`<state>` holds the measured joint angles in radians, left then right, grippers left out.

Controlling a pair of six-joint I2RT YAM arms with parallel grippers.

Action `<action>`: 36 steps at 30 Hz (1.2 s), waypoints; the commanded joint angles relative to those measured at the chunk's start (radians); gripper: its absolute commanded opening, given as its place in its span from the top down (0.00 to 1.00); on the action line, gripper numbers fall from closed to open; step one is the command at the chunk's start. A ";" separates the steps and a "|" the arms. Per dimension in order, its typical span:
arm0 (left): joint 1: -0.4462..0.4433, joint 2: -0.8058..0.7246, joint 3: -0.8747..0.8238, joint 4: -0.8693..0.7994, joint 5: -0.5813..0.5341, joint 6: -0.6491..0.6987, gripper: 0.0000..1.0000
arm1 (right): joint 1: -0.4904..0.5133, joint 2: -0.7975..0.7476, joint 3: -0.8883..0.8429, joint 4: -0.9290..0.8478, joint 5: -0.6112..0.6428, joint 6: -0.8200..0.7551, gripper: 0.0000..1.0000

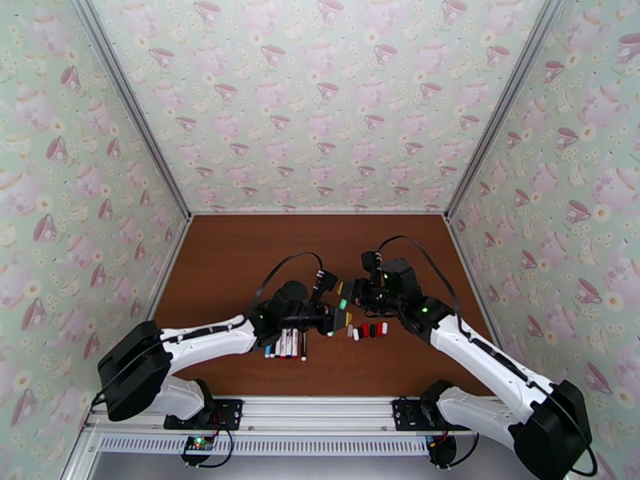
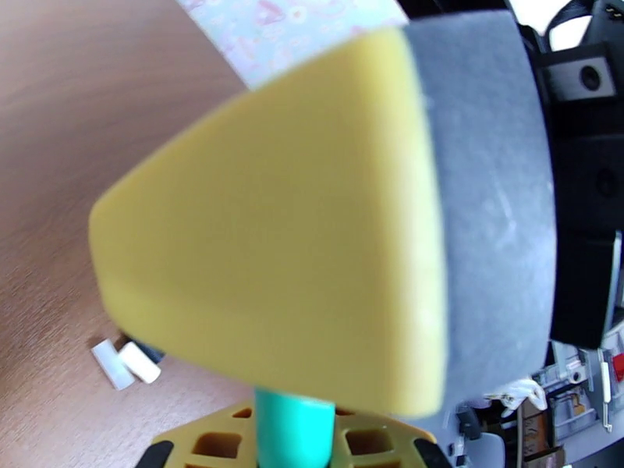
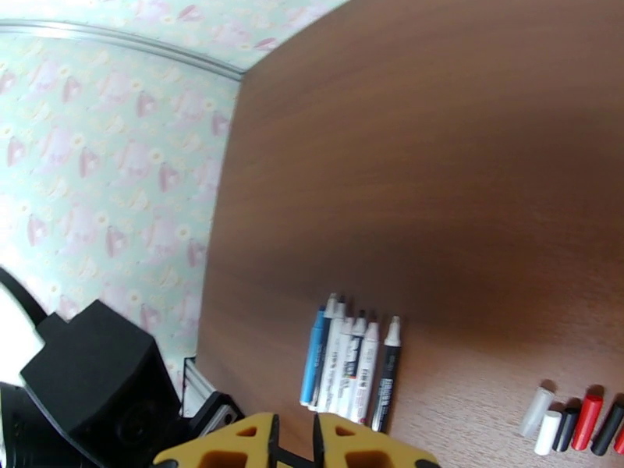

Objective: Open the pen caps

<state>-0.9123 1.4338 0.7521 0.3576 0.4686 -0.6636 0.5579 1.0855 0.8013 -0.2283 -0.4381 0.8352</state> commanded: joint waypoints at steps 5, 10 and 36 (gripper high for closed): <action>0.005 -0.076 -0.027 -0.036 0.093 0.008 0.97 | -0.049 -0.065 0.077 0.076 -0.055 -0.062 0.94; -0.006 -0.074 -0.030 -0.042 0.099 0.023 0.97 | -0.077 -0.072 0.098 0.099 -0.079 -0.070 0.95; -0.053 -0.235 0.001 -0.215 -0.131 0.081 0.93 | -0.141 -0.079 0.182 -0.520 0.191 -0.343 0.90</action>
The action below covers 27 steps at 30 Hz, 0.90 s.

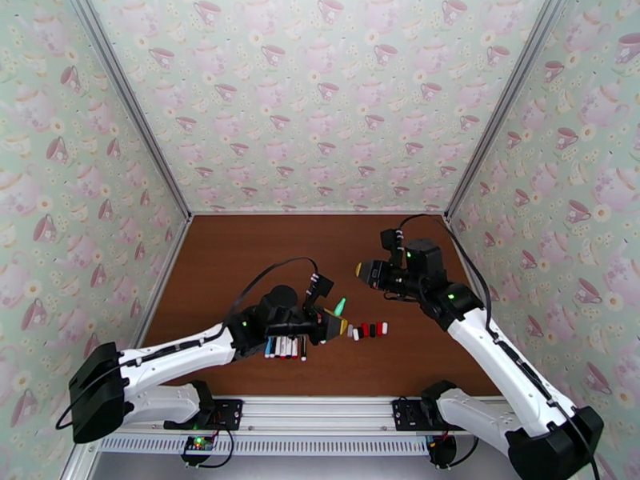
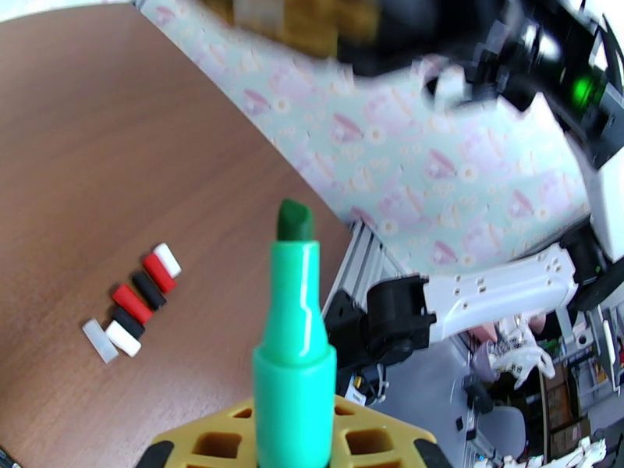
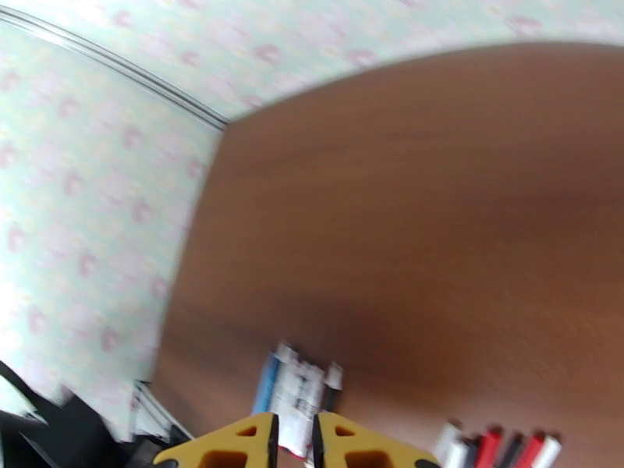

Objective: Open the pen caps

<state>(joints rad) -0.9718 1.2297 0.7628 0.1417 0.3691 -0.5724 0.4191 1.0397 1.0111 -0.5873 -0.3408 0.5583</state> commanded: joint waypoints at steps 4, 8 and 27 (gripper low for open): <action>0.013 -0.058 -0.016 -0.001 -0.058 -0.011 0.92 | 0.000 -0.075 -0.141 -0.221 0.168 -0.049 0.91; 0.021 -0.079 -0.028 -0.004 -0.080 -0.014 0.92 | -0.002 -0.115 -0.217 -0.259 0.239 -0.031 0.91; 0.047 -0.102 -0.085 -0.012 -0.111 -0.037 0.91 | -0.044 -0.058 -0.333 -0.221 0.413 0.055 0.91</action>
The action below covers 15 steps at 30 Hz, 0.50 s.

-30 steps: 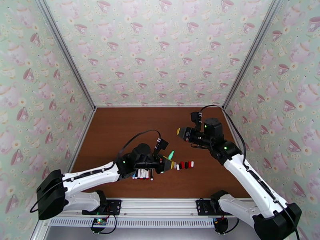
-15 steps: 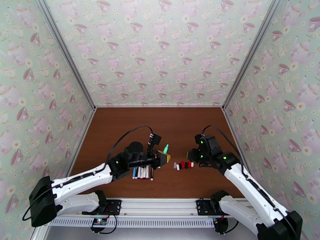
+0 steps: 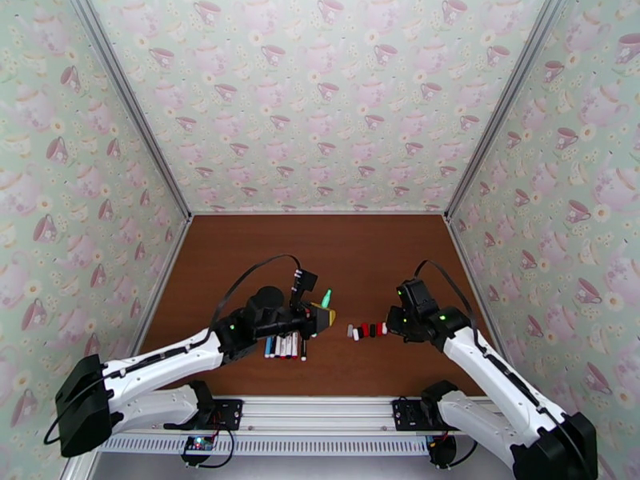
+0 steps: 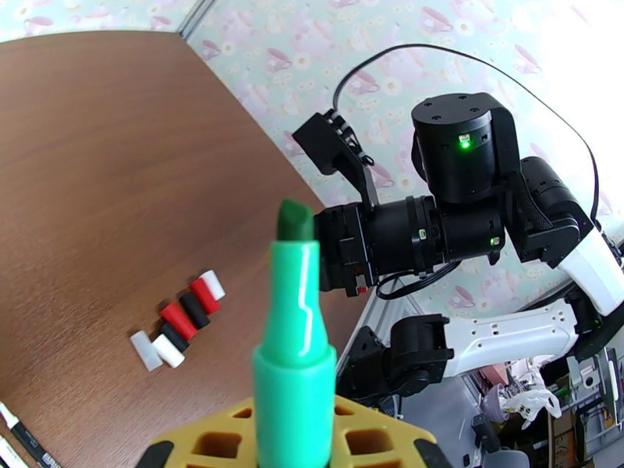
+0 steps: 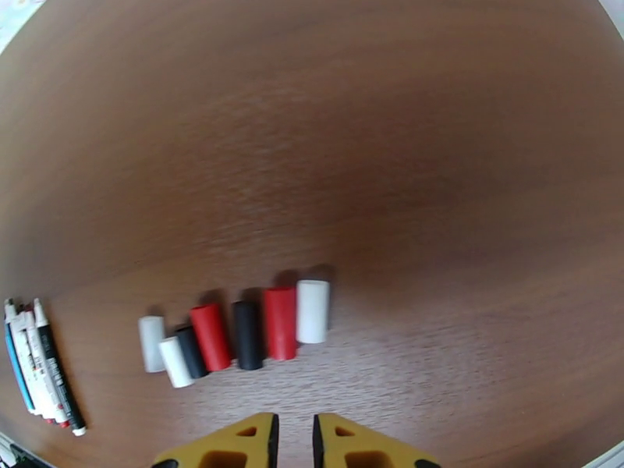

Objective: Open the pen caps

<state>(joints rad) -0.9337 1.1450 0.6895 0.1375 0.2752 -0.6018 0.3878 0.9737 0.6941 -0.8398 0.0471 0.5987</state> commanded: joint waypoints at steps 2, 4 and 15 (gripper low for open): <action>0.012 -0.015 -0.013 -0.012 -0.017 -0.009 0.91 | -0.024 0.020 -0.023 0.046 0.019 0.009 0.91; 0.012 -0.016 -0.010 -0.013 -0.016 -0.008 0.91 | -0.031 0.029 -0.029 0.057 0.017 0.008 0.91; 0.012 -0.024 -0.011 -0.017 -0.050 0.004 0.89 | -0.095 0.087 -0.084 0.140 -0.046 -0.003 0.91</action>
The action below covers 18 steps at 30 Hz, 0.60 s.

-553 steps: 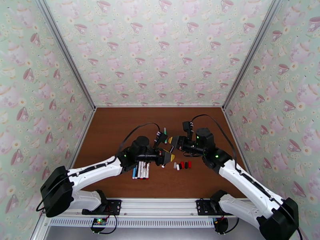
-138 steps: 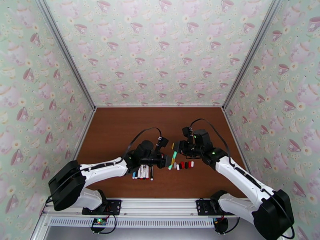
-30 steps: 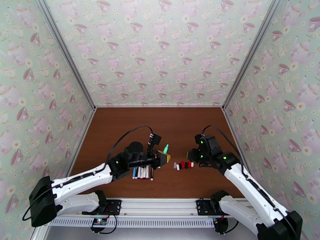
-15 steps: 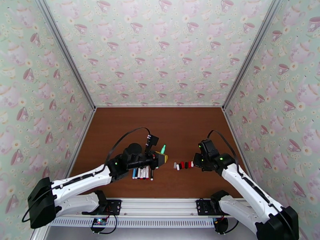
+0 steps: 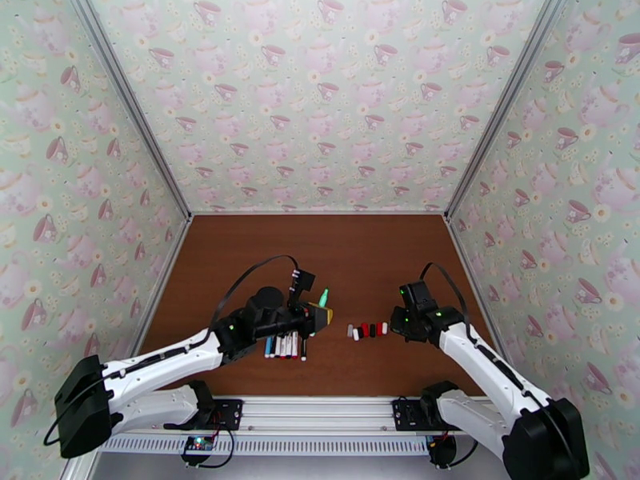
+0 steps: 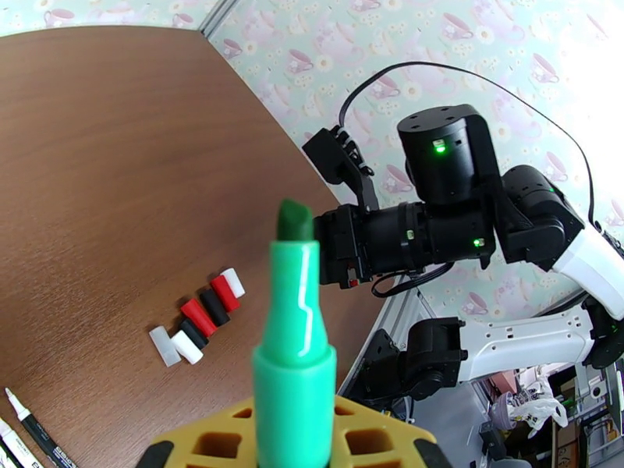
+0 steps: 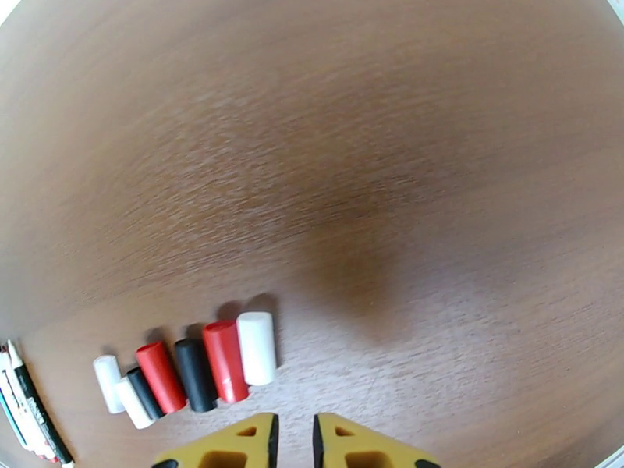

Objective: Open the pen caps

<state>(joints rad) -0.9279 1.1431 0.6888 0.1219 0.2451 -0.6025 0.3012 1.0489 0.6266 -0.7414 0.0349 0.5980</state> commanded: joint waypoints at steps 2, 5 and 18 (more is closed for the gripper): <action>0.006 -0.017 -0.016 0.013 -0.019 0.003 0.89 | -0.015 0.024 -0.025 0.062 -0.053 -0.009 0.91; 0.007 -0.005 -0.014 0.027 -0.008 0.001 0.89 | -0.029 0.039 -0.031 0.080 -0.072 -0.022 0.90; 0.006 0.020 -0.002 -0.004 -0.009 0.006 0.89 | -0.056 0.172 -0.045 0.156 -0.096 -0.050 0.87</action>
<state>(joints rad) -0.9279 1.1477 0.6888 0.1230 0.2420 -0.6025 0.2489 1.1965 0.5804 -0.6182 -0.0494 0.5686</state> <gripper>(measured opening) 0.186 0.177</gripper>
